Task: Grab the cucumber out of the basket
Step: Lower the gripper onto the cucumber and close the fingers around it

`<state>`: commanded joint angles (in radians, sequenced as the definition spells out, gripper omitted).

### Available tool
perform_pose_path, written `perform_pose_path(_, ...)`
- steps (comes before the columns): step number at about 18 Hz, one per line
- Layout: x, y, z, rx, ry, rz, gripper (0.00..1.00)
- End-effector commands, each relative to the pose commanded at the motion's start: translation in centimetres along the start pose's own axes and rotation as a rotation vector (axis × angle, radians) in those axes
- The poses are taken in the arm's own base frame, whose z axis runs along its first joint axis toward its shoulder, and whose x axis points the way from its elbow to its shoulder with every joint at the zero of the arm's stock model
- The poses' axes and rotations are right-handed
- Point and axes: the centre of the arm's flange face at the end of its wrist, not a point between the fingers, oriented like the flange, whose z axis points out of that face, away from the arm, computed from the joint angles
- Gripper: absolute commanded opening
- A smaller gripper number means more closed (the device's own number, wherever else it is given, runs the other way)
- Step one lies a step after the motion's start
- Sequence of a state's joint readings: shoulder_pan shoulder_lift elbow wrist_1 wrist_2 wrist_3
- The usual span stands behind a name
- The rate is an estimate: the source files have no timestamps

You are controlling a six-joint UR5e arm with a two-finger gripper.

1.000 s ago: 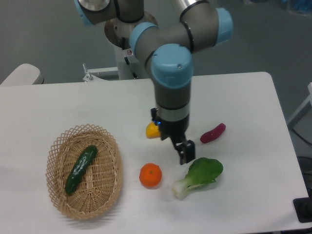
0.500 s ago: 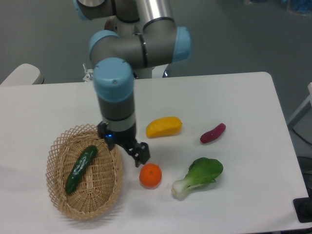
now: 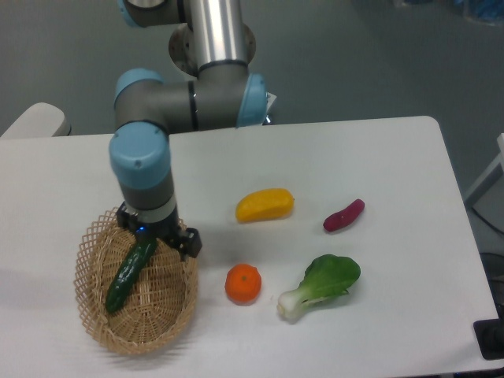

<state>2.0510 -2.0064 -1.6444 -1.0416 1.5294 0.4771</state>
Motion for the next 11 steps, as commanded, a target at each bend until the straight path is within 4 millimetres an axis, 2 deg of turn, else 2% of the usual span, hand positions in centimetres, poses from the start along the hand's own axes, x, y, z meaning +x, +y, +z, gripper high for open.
perform_pose_path(3, 1.5, -0.1, 1.8, -0.025, 0.008, 0.027, 1.00)
perform_pose_path(7, 1.8, -0.1, 3.6, -0.002, -0.005, 0.031, 1.00)
perform_pose_path(8, 2.4, -0.4, 4.0, 0.004, -0.011, 0.043, 1.00)
perform_pose_path(11, 2.9, -0.7, 4.5, 0.009, -0.012, 0.041, 1.00)
